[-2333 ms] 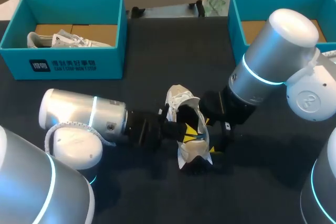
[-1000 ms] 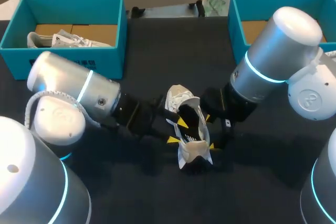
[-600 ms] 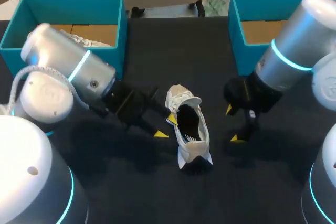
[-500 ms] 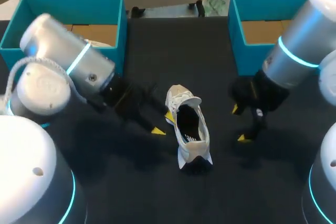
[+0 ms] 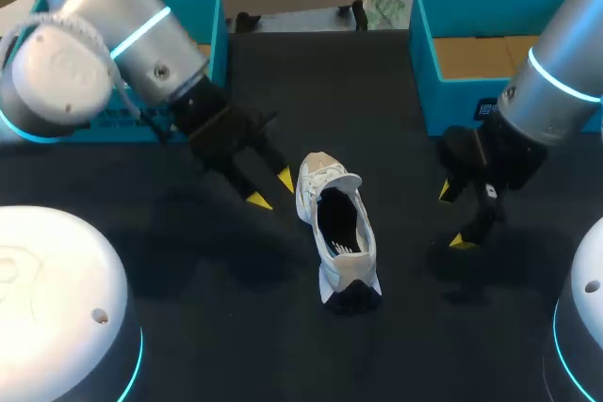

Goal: Take the shoe out of the shoebox, open the shoe tongue, remove and reinsert the insole, then place the shoe into the shoebox

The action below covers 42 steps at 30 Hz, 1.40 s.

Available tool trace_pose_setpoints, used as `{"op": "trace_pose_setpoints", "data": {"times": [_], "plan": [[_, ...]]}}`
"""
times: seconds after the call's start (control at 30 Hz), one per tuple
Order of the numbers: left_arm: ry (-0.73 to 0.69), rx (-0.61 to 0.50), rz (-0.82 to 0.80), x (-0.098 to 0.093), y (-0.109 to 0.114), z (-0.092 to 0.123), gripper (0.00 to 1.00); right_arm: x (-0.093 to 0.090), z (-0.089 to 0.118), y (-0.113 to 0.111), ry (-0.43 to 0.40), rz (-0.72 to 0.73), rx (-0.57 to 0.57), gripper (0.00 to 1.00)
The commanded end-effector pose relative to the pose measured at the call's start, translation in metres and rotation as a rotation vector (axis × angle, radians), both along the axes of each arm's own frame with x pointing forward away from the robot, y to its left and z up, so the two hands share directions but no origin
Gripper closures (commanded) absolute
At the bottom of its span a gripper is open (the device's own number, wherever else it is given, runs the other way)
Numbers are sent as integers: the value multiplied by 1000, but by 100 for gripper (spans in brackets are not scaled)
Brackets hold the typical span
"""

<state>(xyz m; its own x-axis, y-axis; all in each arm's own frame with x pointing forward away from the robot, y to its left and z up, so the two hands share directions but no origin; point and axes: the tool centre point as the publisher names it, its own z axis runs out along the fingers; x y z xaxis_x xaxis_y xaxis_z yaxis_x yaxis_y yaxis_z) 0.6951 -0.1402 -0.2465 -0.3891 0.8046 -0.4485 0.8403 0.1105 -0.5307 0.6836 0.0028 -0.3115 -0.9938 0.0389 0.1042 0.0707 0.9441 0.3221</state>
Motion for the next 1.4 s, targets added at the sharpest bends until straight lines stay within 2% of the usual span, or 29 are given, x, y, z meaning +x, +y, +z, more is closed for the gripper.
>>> {"op": "trace_pose_setpoints", "data": {"times": [0.03, 0.17, 0.3, 0.63, 0.77, 0.83, 0.9, 1.0, 1.1, 1.4], "plan": [[8, 168, -112, 8, 3, 10, 62, -1, -1, 0, -2, -1, -1, 0], [7, 230, -159, 8, 6, 14, 64, -2, 2, -38, 1, -69, -18, 0], [1, 259, -180, 11, 6, 17, 64, -6, 1, -72, 28, -161, -83, 0], [-43, 371, -294, 19, -2, 24, 62, -6, 1, -72, 28, -161, -83, 0], [-65, 405, -330, 25, -8, 26, 69, -6, 1, -72, 28, -161, -83, 0], [-73, 424, -356, 25, -11, 26, 69, -6, 1, -72, 28, -161, -83, 0], [-92, 432, -365, 25, -16, 27, 74, -6, 1, -72, 28, -161, -83, 0], [-114, 432, -399, 24, -23, 31, 100, -6, 1, -72, 28, -161, -83, 0], [-149, 415, -421, 24, -32, 35, 100, -6, 1, -72, 28, -161, -83, 0], [-149, 415, -421, 24, -32, 35, 100, -6, 1, -72, 28, -161, -83, 0]]}}
